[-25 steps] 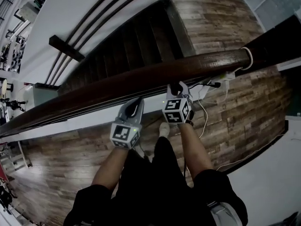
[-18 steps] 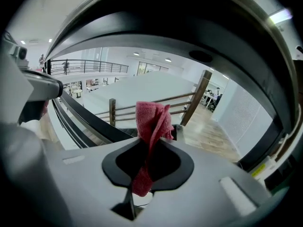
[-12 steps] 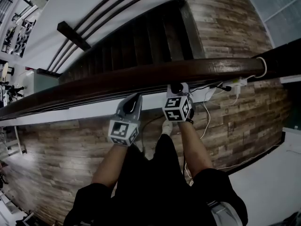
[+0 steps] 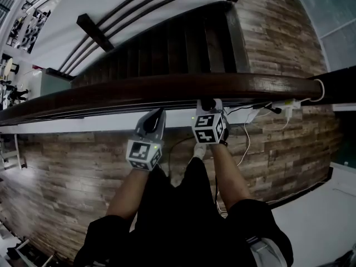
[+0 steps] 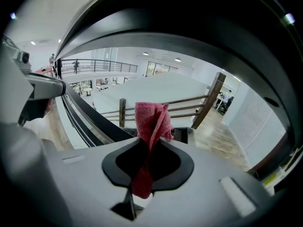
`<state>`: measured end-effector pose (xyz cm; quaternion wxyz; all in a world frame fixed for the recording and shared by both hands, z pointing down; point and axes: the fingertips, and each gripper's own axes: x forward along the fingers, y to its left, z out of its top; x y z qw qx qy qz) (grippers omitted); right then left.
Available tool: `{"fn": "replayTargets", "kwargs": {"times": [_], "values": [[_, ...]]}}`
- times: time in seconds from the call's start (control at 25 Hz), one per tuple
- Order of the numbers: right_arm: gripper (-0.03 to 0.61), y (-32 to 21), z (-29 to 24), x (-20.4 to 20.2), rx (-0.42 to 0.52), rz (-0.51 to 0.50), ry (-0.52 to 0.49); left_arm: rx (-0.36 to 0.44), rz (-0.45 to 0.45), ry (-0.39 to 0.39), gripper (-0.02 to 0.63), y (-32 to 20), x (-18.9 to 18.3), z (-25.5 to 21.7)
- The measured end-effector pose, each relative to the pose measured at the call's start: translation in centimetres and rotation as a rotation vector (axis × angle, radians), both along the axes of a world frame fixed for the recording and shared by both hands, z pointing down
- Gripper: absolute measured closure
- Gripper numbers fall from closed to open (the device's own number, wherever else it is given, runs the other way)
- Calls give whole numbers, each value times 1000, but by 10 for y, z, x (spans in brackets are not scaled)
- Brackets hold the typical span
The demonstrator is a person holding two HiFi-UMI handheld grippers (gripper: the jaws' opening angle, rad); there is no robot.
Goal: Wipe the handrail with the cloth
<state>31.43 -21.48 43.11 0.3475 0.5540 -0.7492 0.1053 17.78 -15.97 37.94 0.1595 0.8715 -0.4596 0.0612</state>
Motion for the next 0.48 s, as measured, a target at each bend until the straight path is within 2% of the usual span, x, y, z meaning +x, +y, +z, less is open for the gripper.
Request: {"fn": "replayTargets", "kwargs": {"times": [0.48], "values": [[538,1,3,-71,-15,-130,22,2,-111,7,614,5,-62,1]]}}
